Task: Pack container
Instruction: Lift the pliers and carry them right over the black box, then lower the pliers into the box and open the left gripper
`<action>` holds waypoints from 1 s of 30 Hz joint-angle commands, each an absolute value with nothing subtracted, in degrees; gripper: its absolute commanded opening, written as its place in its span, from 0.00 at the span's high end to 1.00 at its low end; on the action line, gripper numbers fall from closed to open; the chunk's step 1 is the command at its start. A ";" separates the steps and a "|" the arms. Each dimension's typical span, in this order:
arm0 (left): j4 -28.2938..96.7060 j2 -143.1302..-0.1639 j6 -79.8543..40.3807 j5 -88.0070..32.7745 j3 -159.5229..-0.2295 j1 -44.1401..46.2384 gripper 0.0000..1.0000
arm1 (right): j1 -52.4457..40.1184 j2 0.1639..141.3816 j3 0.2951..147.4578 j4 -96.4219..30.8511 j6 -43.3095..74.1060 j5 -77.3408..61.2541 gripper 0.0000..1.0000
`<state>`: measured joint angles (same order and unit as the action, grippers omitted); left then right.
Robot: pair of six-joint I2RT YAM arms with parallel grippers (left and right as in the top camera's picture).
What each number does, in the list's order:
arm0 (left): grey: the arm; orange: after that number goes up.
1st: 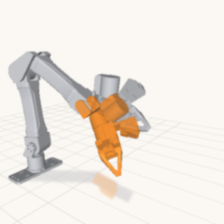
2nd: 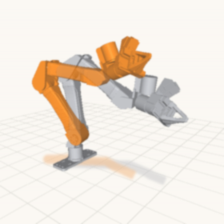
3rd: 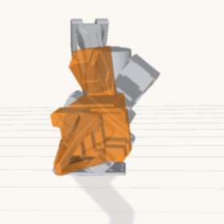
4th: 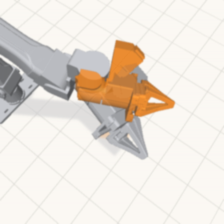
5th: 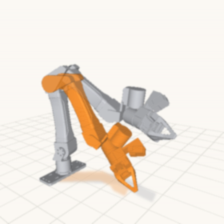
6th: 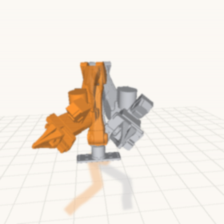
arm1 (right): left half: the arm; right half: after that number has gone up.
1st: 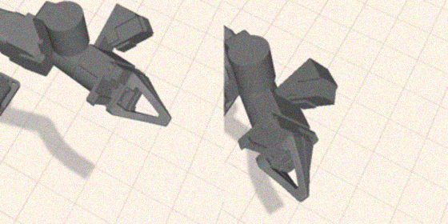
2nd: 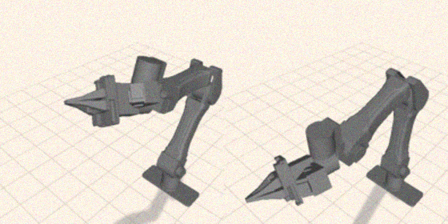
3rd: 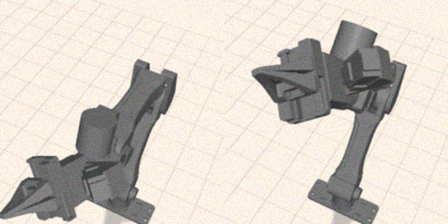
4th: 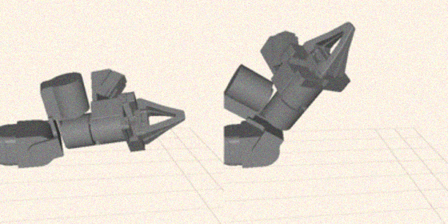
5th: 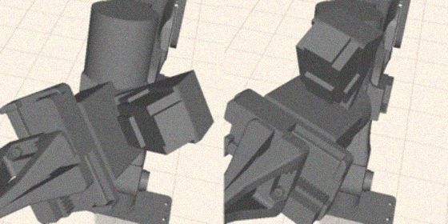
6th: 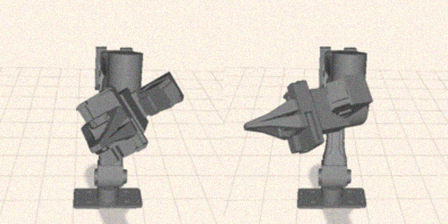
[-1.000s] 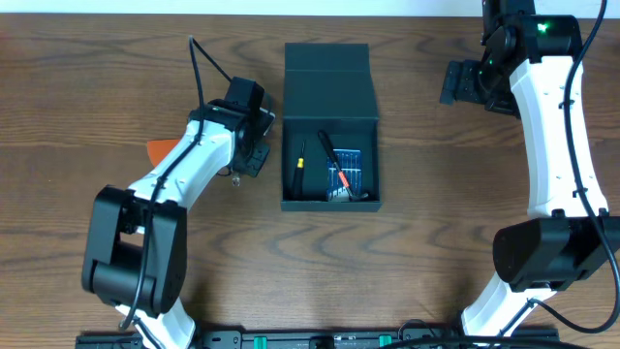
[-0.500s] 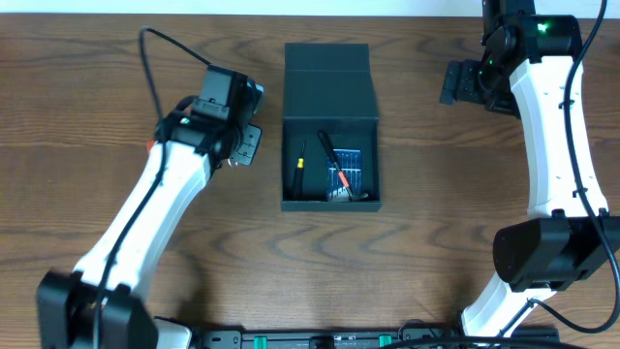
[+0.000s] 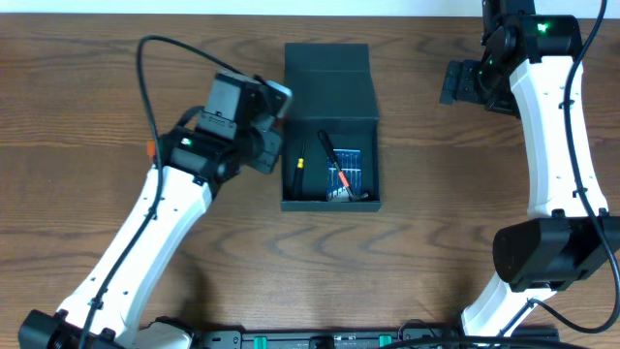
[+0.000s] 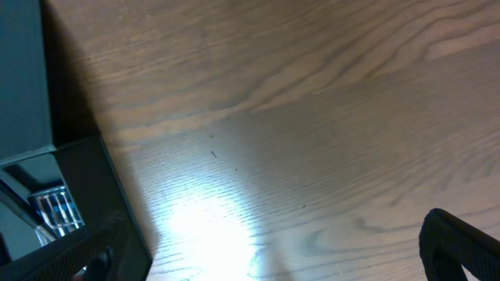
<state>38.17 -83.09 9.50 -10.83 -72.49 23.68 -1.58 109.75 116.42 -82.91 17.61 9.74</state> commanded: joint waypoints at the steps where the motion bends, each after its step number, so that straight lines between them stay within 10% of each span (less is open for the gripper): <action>1: 36.80 -82.72 13.45 -14.22 -72.14 26.70 0.94 | -1.52 109.36 117.43 -83.00 18.41 10.28 0.01; 30: 29.19 -98.61 13.91 -16.29 -72.14 34.85 0.94 | -1.52 109.36 117.43 -83.00 18.41 10.28 0.01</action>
